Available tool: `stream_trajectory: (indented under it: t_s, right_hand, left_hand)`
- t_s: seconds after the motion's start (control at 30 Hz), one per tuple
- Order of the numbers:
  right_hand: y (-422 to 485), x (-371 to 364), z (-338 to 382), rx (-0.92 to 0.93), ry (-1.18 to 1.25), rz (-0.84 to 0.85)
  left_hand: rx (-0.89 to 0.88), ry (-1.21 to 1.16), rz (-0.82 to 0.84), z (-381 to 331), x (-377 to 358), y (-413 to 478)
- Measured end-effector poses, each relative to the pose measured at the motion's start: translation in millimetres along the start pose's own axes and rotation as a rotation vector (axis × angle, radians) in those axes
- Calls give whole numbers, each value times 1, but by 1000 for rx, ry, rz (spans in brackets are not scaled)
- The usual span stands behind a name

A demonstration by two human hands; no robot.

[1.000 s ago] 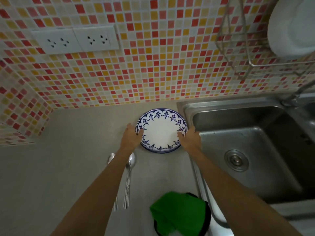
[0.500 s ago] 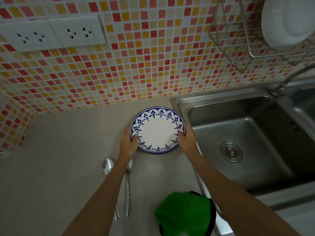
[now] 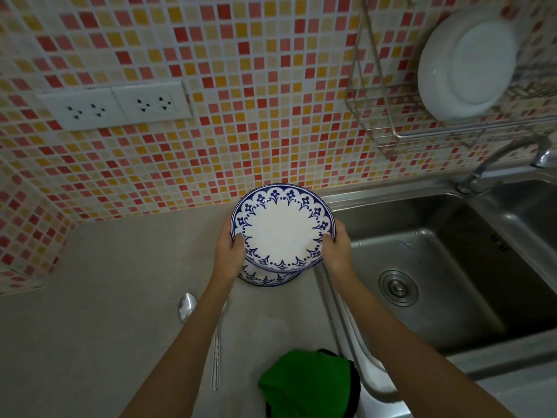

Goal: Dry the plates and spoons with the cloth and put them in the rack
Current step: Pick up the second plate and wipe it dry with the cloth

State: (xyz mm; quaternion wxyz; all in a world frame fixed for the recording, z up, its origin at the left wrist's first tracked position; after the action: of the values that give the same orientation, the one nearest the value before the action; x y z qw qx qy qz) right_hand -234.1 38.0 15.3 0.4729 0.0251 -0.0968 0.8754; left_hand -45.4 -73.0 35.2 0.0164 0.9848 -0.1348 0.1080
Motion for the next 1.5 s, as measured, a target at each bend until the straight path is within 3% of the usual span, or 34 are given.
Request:
stream_trajectory:
  t_s: [0.13, 0.43, 0.83, 0.93, 1.1, 1.2, 1.27, 1.33, 1.5]
  right_hand:
    - [6, 36, 2, -101, 200, 11]
    - [12, 121, -62, -434, 676, -33]
    - [-17, 126, -150, -968, 1203, -43]
    - [-21, 125, -164, -1142, 1170, -128]
    - [-24, 128, -168, -1246, 1130, -99]
    - [-21, 136, -166, -1170, 965, -8]
    - [-22, 135, -167, -1207, 975, 11]
    - [-17, 138, -159, -1124, 924, 49]
    - [-4, 144, -132, -1068, 942, -6]
  left_hand:
    - [-23, -15, 5, -36, -31, -14]
    - [170, -84, 59, -37, -137, -39]
    - [10, 625, 200, -43, -251, -40]
    - [19, 717, 219, -44, -268, -42]
    - [42, 794, 218, -46, -281, -48]
    - [52, 836, 195, -52, -284, -49]
    - [59, 848, 191, -56, -285, -49]
    - [51, 840, 184, -61, -282, -50]
    - [93, 672, 102, -76, -253, -54]
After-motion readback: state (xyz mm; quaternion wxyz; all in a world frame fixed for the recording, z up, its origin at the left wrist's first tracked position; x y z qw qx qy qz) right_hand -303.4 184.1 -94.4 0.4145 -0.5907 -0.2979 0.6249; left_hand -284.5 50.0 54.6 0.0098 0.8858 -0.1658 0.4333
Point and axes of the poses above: each hand's wrist, its own y-axis towards the middle knuckle, its own x-axis out of the back of the hand, z = x × y, the point moved 6 cm from there along y, towards the middle knuckle, and after that the axes turned 4 degrees about -z, right-handed, at the moved point
